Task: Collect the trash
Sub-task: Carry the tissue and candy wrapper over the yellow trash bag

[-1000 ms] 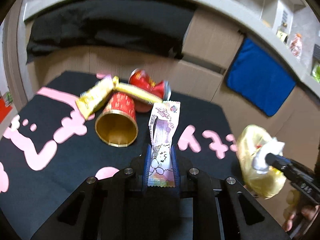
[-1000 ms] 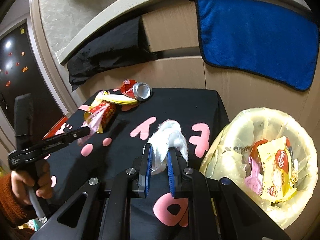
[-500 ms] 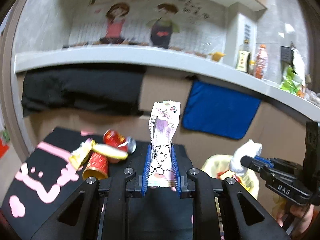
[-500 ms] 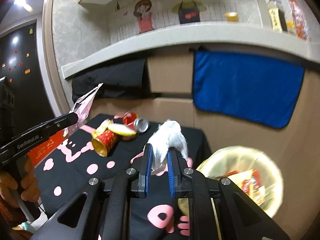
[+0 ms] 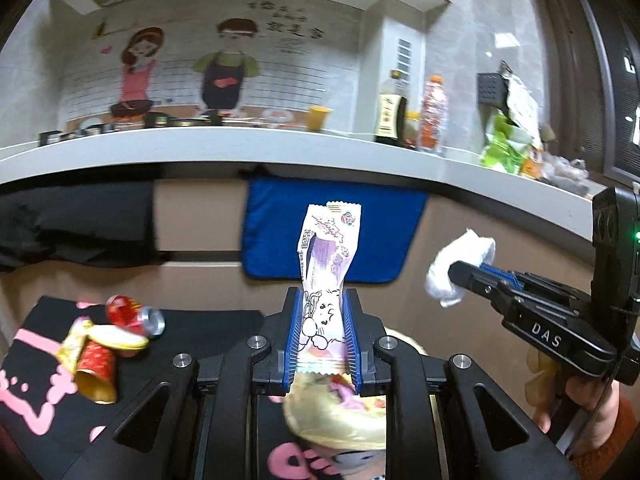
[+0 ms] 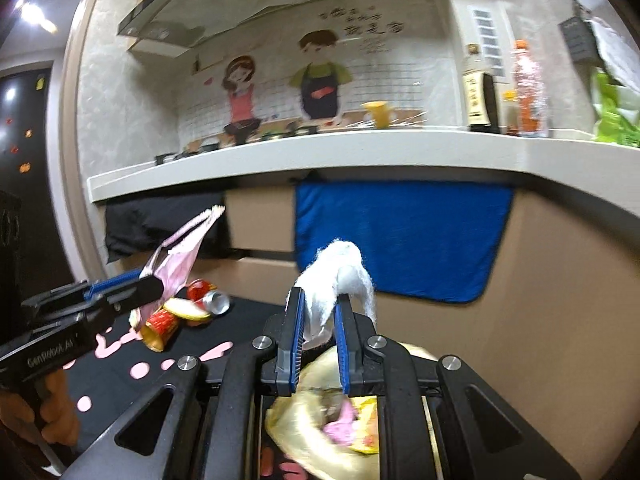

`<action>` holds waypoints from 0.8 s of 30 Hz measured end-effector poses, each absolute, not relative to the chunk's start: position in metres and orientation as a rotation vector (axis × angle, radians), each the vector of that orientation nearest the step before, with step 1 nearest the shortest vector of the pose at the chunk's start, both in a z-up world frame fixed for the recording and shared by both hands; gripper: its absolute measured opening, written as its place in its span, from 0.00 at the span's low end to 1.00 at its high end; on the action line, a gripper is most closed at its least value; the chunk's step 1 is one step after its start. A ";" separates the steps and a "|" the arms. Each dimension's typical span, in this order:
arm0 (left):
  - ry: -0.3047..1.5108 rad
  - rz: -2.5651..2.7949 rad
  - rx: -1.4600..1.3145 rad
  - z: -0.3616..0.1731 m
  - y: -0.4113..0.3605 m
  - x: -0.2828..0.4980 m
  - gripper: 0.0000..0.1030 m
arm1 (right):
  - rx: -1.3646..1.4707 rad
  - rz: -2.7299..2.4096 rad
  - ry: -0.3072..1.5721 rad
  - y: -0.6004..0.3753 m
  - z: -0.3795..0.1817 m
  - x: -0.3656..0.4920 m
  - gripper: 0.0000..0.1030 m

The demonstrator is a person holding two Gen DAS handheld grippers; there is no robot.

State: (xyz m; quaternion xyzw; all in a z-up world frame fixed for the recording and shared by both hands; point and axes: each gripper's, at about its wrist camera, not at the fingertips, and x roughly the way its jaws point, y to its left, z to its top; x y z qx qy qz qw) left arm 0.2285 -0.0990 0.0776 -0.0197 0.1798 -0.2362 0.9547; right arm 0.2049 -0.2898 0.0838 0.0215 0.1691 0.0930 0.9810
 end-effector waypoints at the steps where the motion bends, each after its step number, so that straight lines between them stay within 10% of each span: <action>1: 0.369 -0.493 -0.032 0.077 -0.109 0.232 0.21 | 0.047 0.176 0.338 -0.297 0.084 0.204 0.13; 24: 0.592 -0.524 -0.035 -0.011 -0.178 0.306 0.21 | 0.183 0.132 0.498 -0.367 0.005 0.249 0.13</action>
